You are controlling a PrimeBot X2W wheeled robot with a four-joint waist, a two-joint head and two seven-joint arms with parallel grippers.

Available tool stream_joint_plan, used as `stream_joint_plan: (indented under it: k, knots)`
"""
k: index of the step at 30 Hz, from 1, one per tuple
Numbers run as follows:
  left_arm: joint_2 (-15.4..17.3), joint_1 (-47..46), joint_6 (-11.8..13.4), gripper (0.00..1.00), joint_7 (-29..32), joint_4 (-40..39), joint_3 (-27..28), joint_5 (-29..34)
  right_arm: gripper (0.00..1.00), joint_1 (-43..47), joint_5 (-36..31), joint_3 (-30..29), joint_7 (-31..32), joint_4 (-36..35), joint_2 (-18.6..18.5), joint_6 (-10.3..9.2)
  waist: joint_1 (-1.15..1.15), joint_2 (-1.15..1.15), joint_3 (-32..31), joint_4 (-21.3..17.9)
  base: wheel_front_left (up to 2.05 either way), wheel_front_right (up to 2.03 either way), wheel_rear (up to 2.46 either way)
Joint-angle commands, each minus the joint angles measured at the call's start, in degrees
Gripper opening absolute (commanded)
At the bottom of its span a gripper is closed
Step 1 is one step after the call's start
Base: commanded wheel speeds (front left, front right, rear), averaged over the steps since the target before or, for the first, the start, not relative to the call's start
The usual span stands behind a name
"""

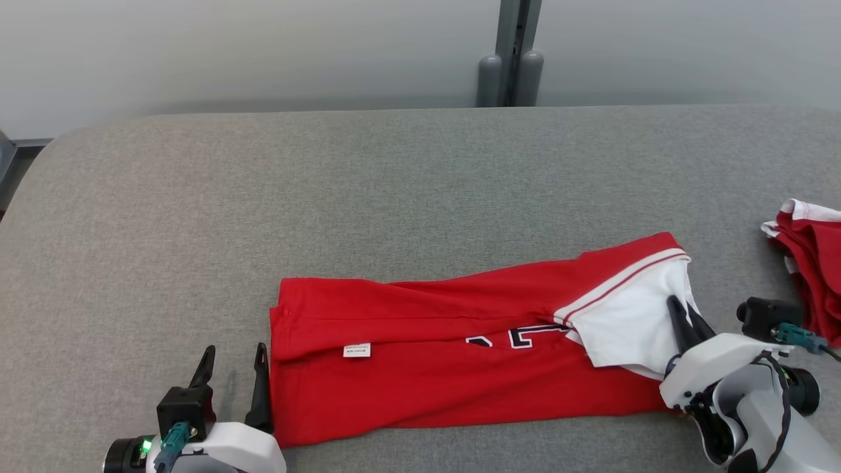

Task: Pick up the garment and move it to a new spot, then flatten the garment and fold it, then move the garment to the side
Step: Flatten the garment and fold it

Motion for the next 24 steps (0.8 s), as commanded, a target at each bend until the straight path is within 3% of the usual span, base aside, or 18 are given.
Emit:
stream_joint_plan:
  k: [1, 13, 18, 24]
  knots:
    - [0.21, -0.76, -0.01, 1.00, -0.22, -0.13, -0.01, -0.28, 0.00, -0.40, 0.38, -0.13, -0.68, -0.54, -0.60, -0.28, 0.00, 0.00, -0.16, -0.34, 0.00, 0.00, 0.00]
    - [0.21, -0.05, -0.08, 1.00, -0.21, 0.43, -2.51, -1.22, 0.00, 3.83, 5.75, 12.61, 1.63, -19.88, 0.97, -0.15, 0.00, 0.00, -1.50, -0.20, 0.00, 0.00, 0.00]
    - [0.21, -0.01, -0.31, 1.00, -0.21, 0.55, -4.23, -1.24, 0.00, 4.84, 8.04, 17.72, 4.67, -25.27, 1.37, -0.15, 0.00, 0.00, -1.72, 2.60, 0.00, 0.00, 0.00]
    - [0.23, -0.63, -0.37, 1.00, -0.22, 0.22, -6.13, -1.24, 0.00, 4.66, 9.56, 21.62, 6.10, -26.47, 2.95, -0.15, 0.00, 0.00, -1.39, 7.98, 0.00, 0.00, 0.00]
